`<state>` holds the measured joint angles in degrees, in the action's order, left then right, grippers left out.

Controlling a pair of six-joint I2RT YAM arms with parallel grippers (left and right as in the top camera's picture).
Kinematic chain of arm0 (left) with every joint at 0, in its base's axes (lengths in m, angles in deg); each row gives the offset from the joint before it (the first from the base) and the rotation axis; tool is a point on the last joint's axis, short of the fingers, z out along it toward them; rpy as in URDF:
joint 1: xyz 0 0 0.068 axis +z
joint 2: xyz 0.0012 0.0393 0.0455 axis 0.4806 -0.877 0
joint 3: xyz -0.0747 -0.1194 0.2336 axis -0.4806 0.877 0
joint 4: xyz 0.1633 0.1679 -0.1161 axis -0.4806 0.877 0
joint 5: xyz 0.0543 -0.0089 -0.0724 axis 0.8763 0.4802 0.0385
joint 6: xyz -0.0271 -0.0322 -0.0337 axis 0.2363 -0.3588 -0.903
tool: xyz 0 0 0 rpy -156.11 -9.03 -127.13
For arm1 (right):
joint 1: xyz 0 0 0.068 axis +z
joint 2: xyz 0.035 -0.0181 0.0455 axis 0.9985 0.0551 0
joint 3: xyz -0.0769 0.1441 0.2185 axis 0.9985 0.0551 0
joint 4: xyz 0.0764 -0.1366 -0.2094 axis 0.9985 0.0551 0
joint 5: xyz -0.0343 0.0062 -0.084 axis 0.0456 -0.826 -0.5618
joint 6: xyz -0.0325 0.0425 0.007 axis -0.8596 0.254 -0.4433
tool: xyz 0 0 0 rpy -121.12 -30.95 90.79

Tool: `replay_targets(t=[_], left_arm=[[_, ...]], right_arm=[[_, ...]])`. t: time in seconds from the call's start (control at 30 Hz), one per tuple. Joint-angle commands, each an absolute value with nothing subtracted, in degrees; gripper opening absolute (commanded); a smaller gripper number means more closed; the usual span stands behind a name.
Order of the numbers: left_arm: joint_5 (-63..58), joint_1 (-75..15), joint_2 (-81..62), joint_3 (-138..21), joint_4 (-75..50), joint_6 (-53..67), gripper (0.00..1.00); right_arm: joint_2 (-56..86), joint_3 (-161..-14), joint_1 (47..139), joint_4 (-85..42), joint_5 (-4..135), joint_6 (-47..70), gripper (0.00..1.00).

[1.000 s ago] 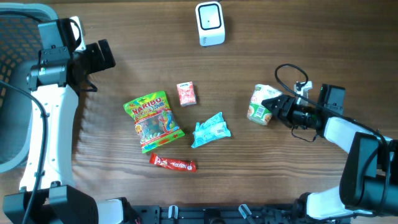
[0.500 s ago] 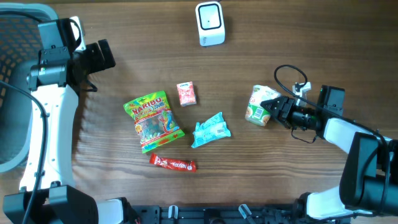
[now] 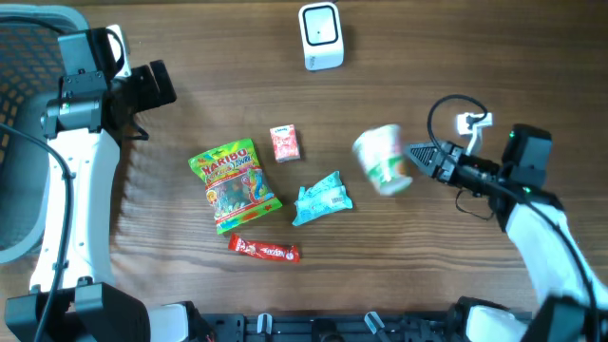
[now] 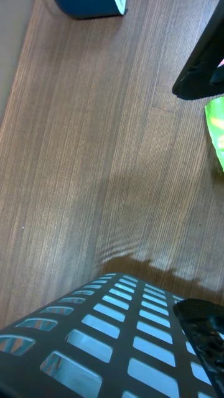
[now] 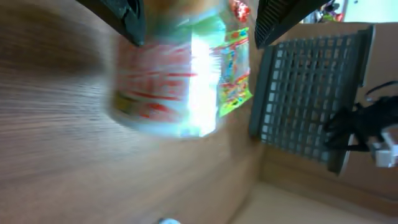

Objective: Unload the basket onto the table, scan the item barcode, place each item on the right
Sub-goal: 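Lift the cup with the right gripper and carry it leftward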

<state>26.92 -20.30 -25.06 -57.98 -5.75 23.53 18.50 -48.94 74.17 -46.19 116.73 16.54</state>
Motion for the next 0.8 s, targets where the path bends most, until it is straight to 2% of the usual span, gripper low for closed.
replay_targets(t=[0.0,0.13,0.23,0.33,0.4,0.5,0.57,0.63,0.77], left_arm=[[26.4,-19.8,-24.5,-58.4,-5.9,24.4,1.00],[26.4,-19.8,-24.5,-58.4,-5.9,24.4,1.00],[26.5,-19.8,-24.5,-58.4,-5.9,24.4,1.00],[26.4,-19.8,-24.5,-58.4,-5.9,24.4,1.00],[26.4,-19.8,-24.5,-58.4,-5.9,24.4,1.00],[26.4,-19.8,-24.5,-58.4,-5.9,24.4,1.00],[26.5,-19.8,-24.5,-58.4,-5.9,24.4,1.00],[26.5,-19.8,-24.5,-58.4,-5.9,24.4,1.00],[26.5,-19.8,-24.5,-58.4,-5.9,24.4,1.00]], right_arm=[[11.4,-48.6,74.2,-41.6,113.3,17.3,0.63],[11.0,-48.6,75.4,-31.7,106.0,7.8,0.66],[11.0,-50.3,77.5,-28.6,99.1,5.3,0.67],[12.4,-59.5,79.8,-19.1,94.1,-1.1,0.77],[15.3,-67.4,81.1,-11.7,91.2,-4.0,0.79],[21.3,-79.2,82.1,-6.3,90.8,-10.3,1.00],[22.3,-83.6,82.1,-6.0,92.0,-12.2,1.00],[22.4,-84.5,82.2,-4.8,97.8,-23.2,1.00],[28.3,-84.5,82.5,4.8,96.3,-32.6,1.00]])
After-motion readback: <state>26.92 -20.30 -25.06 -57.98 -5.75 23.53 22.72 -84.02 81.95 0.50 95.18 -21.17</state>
